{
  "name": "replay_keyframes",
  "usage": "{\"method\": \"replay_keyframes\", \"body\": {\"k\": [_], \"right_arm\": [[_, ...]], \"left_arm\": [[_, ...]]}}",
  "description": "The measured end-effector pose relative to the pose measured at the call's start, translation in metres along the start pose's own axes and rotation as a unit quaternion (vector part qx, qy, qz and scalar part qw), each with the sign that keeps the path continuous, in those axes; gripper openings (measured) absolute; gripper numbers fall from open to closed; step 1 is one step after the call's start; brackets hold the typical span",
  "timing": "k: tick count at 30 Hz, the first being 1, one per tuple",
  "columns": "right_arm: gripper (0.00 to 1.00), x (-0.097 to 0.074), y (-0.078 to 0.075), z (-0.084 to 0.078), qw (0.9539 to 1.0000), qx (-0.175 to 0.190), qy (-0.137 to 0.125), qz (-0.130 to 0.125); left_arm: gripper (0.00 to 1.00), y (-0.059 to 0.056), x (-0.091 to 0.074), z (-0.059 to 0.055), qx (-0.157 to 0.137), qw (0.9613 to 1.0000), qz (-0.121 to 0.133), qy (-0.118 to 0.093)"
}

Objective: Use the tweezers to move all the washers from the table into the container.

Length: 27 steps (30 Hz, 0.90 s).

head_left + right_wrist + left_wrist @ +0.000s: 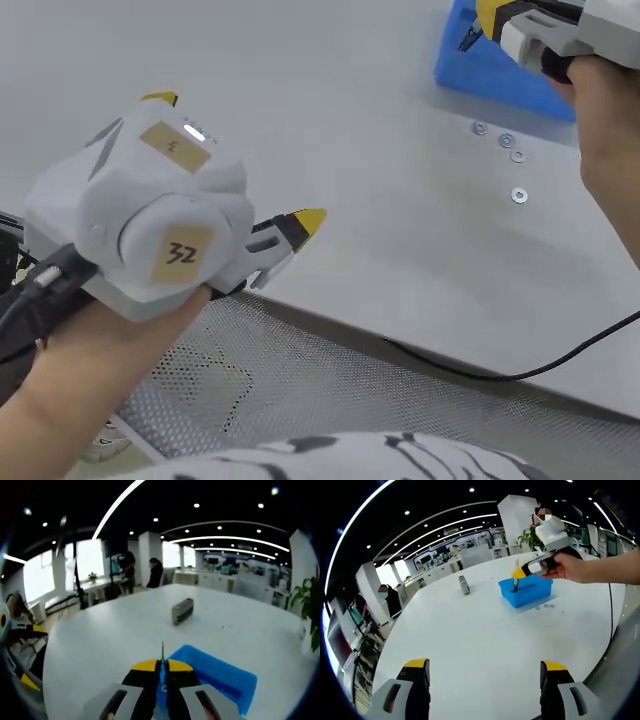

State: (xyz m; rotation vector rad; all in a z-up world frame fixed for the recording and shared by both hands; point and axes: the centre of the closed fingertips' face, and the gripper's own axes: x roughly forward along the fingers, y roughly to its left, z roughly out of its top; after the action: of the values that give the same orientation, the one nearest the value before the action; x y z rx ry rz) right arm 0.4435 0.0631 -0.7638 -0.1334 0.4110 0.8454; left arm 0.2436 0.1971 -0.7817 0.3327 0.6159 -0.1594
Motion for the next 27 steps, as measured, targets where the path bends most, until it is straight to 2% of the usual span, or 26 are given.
{"method": "replay_keyframes", "body": {"k": [5,13,18,27], "right_arm": [[0.02,-0.016,0.001,0.017,0.9996,0.006,-0.026,0.0],[0.01,-0.041,0.008,0.028,0.999,0.004,-0.044,-0.003],[0.01,-0.054,0.012,0.025,0.999,0.004,-0.045,-0.005],[0.01,-0.066,0.02,0.004,0.9996,0.015,-0.023,-0.006]], "left_arm": [[0.93,0.0,0.0,0.0,0.0,1.0,0.001,-0.001],[0.93,0.0,0.0,-0.001,0.001,1.0,0.0,0.001],[0.93,-0.001,0.0,-0.001,0.004,1.0,-0.001,0.001],[0.93,-0.001,0.002,-0.002,0.007,1.0,-0.001,0.003]]}}
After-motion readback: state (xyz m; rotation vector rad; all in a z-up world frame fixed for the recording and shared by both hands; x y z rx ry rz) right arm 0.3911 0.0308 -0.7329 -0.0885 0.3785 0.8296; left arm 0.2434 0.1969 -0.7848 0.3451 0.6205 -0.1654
